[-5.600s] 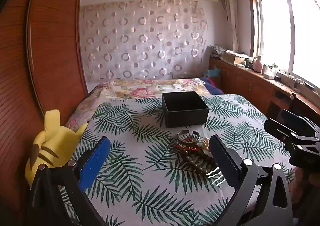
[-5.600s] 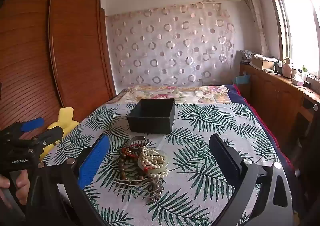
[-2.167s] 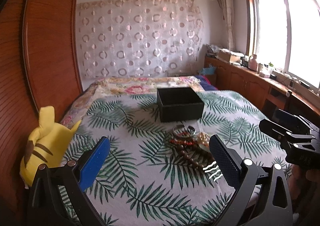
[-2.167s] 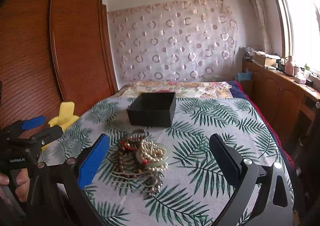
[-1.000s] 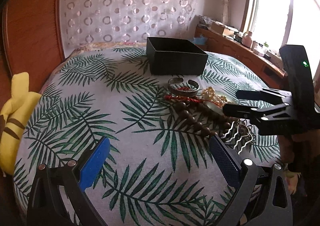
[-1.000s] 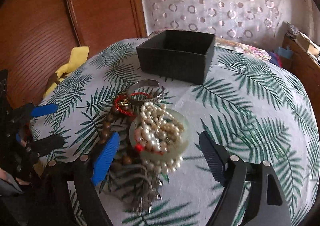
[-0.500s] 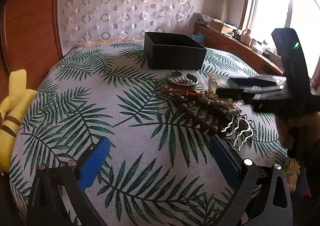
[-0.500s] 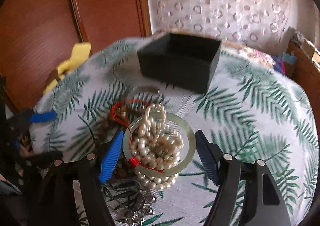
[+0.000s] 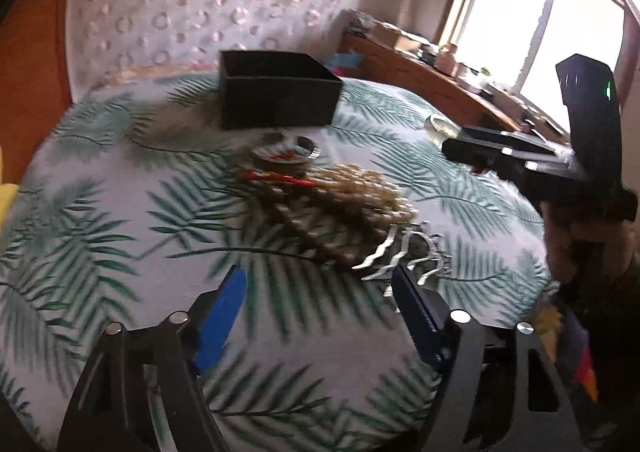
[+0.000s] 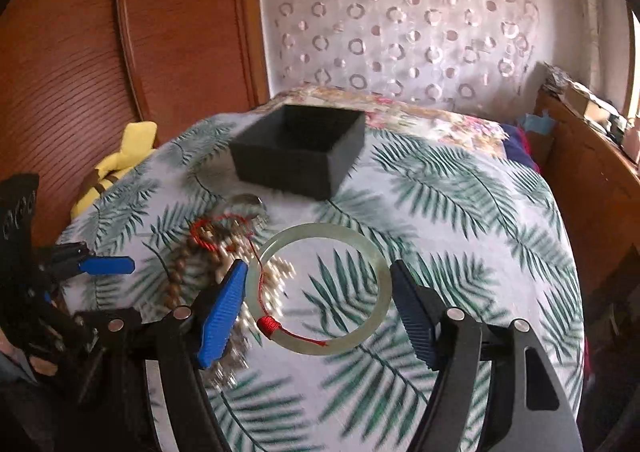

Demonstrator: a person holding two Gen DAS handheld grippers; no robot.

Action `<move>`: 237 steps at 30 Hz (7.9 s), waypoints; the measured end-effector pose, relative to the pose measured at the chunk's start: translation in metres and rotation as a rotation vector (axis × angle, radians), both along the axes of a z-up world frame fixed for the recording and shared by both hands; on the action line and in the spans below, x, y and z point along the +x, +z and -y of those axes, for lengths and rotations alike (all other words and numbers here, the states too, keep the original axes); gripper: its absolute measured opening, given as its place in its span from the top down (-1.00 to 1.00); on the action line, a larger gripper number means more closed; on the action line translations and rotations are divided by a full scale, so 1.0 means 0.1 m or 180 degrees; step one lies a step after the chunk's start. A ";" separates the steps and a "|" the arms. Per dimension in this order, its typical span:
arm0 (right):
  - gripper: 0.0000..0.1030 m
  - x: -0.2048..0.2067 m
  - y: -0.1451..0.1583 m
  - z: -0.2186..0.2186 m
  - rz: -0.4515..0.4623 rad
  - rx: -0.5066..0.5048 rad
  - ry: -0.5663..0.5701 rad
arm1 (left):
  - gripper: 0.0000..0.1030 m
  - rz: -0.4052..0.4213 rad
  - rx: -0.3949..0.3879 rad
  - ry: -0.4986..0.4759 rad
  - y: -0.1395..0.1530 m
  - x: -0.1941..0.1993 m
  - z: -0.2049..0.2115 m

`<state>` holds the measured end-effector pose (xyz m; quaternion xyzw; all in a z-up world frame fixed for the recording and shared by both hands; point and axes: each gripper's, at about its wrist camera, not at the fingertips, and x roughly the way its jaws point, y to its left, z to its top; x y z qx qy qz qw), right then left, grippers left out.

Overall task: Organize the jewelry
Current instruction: 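Grasp the green jade bangle with the right tool and lift it, then grasp the silver wavy hairpins with the left tool while the right tool holds the bangle, then carry both items to the black box while the right tool lowers the bangle inside, then open the left tool to drop the hairpins into the box while the right tool withdraws, then grasp the long beige bead necklace with the right tool and lift it, then grasp the brown wooden bead bracelet with the left tool while the right tool holds the necklace, then lower the bracelet and necklace into the black box and open both tools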

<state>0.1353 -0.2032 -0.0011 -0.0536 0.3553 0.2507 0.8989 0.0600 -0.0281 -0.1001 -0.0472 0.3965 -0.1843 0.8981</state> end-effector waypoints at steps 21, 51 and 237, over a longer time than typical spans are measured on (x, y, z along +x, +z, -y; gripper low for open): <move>-0.45 -0.15 -0.16 0.09 -0.0049 0.0023 -0.0064 | 0.75 -0.0086 -0.0254 -0.0183 -0.01 0.04 0.23; -0.45 0.12 0.10 -0.18 0.0175 0.0017 0.0022 | 0.99 0.0642 -0.0035 -0.0003 0.75 0.27 -0.04; 0.83 0.36 1.14 -0.38 0.0802 0.0328 0.0245 | 0.76 0.0859 0.0334 0.0280 1.02 0.67 -0.26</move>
